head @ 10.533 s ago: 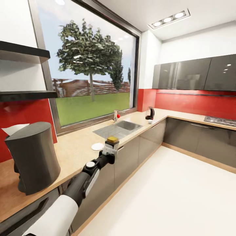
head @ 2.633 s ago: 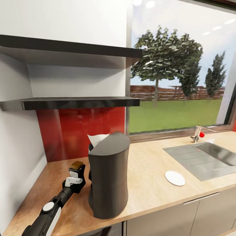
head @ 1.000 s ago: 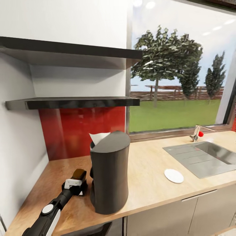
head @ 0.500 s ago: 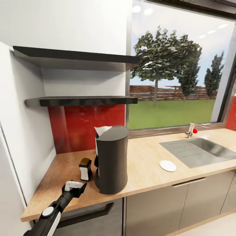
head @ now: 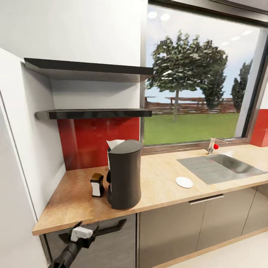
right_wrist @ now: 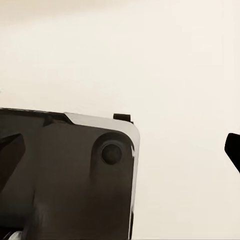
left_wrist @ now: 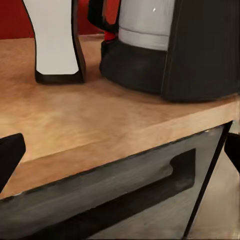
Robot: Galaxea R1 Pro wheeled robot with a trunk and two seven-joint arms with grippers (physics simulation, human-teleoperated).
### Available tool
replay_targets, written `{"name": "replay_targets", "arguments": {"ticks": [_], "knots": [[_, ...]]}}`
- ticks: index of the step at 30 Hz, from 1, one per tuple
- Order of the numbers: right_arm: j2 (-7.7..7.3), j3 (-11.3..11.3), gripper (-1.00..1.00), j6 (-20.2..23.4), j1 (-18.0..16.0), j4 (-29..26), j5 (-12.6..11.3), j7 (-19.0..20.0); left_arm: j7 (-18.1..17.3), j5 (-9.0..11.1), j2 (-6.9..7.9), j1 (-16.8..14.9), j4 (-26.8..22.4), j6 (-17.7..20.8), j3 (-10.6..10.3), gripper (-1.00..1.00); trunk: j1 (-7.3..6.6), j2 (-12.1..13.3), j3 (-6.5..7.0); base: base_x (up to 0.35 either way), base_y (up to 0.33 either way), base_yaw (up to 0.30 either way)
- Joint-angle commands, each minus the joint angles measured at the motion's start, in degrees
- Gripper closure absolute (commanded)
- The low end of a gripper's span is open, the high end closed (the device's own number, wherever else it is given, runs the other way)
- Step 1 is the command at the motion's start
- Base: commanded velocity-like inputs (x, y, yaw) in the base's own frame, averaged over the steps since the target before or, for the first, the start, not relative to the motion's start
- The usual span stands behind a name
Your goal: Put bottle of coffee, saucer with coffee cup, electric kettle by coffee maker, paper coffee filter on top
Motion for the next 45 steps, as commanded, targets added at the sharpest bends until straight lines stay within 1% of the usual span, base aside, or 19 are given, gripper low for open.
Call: {"name": "replay_targets", "arguments": {"ticks": [1,4,5,7,9,11,14,15,16,18,21,23,26,29,33,34,35,40,45], "knots": [[-0.01,0.0,-1.00,-0.2,0.0,0.0,0.3,0.1,-0.5,0.0,-0.04,0.5,0.1,-0.3,0.2,-1.00,0.02,0.0,-0.01,-0.006,-0.001,0.000],[-0.01,-0.1,-1.00,-0.3,0.0,0.0,0.3,0.1,-1.5,-0.1,-0.04,3.1,1.0,-0.7,0.2,-1.00,0.02,0.0,-0.01,-0.003,0.000,0.000],[0.05,-0.1,-1.00,-0.3,0.0,-0.1,0.3,0.1,-3.0,-0.1,0.00,4.9,2.2,-2.0,0.2,-1.00,0.02,0.0,-0.01,0.000,0.000,0.000],[0.09,-0.1,-1.00,-0.3,0.0,-0.1,0.3,0.1,-4.3,-0.2,0.06,6.6,4.1,-4.4,0.2,-1.00,0.02,0.0,-0.01,0.000,0.000,0.000],[0.33,-0.2,-1.00,-0.3,0.0,-0.1,0.3,0.2,-5.4,-0.8,0.41,10.2,9.4,-8.7,0.1,-1.00,0.02,0.0,-0.01,0.000,0.000,0.000],[0.41,-0.2,-1.00,-0.3,0.0,-0.1,0.2,0.2,-5.5,-1.3,0.63,11.3,11.3,-9.4,0.1,-1.00,0.02,0.0,-0.01,0.000,0.000,0.000],[0.88,-0.3,-1.00,-0.3,0.0,0.0,0.2,0.3,-5.5,-2.1,1.12,12.7,16.7,-9.9,0.4,-1.00,0.02,0.0,-0.01,0.000,0.000,0.000],[2.25,-0.2,-1.00,-0.3,0.0,0.0,0.3,0.3,-5.2,-2.4,2.49,13.1,21.2,-9.8,0.5,-1.00,0.02,0.0,-0.01,0.000,0.000,0.000],[2.77,-0.2,-1.00,-0.3,0.0,0.0,0.3,0.3,-5.1,-2.4,3.37,13.3,23.2,-9.7,0.5,-1.00,0.02,0.0,-0.01,0.000,0.000,0.000],[3.44,-0.2,-1.00,-0.2,0.0,0.0,0.3,0.3,-4.5,-2.5,5.25,13.4,28.3,-9.3,0.6,-1.00,0.02,0.0,-0.01,0.000,0.000,0.000],[3.66,-0.3,-1.00,-0.2,0.0,0.0,0.3,0.3,-1.2,-2.5,6.59,13.4,35.4,-8.8,0.6,-1.00,0.02,0.0,-0.01,0.000,0.000,0.000],[3.68,-0.4,-1.00,-0.2,0.0,0.0,0.3,0.3,2.2,-2.5,6.94,13.4,40.1,-8.7,0.6,-1.00,0.02,0.0,-0.01,0.000,0.000,0.000],[3.69,-0.4,-1.00,-0.2,0.0,0.0,0.4,0.2,5.2,-2.4,7.03,13.4,43.8,-8.4,0.2,-1.00,0.02,0.0,-0.01,0.000,0.000,0.000],[3.69,-0.3,-1.00,-0.2,0.0,0.2,0.4,0.2,6.4,-2.4,7.07,13.4,47.4,-5.5,0.0,-1.00,0.02,0.0,-0.01,0.000,0.000,0.000],[3.69,-0.3,-1.00,-0.3,0.0,0.1,0.3,0.3,8.6,-2.4,7.01,13.4,48.4,1.7,-0.1,-1.00,0.02,0.0,-0.01,0.000,0.000,0.000],[3.69,-0.3,-1.00,-0.3,0.0,0.1,0.2,0.3,9.5,-2.4,6.90,13.4,48.4,4.0,-0.1,-1.00,0.02,0.0,-0.01,0.000,0.000,0.000],[3.69,-0.4,-1.00,-0.2,0.0,0.1,0.2,0.3,11.2,-2.4,6.64,13.4,48.4,8.1,-0.1,-1.00,0.02,0.0,-0.01,0.000,0.000,0.000],[3.69,-0.5,-1.00,-0.2,0.0,0.1,0.2,0.3,14.3,-3.0,6.13,13.4,48.2,13.0,0.0,-1.00,0.02,0.0,-0.01,0.012,-0.039,0.000],[3.69,-0.4,-1.00,-0.2,0.0,0.2,0.3,0.2,14.4,-4.7,6.00,13.4,48.1,13.1,0.2,-1.00,0.02,0.0,-0.01,0.082,-0.246,0.000]]}}
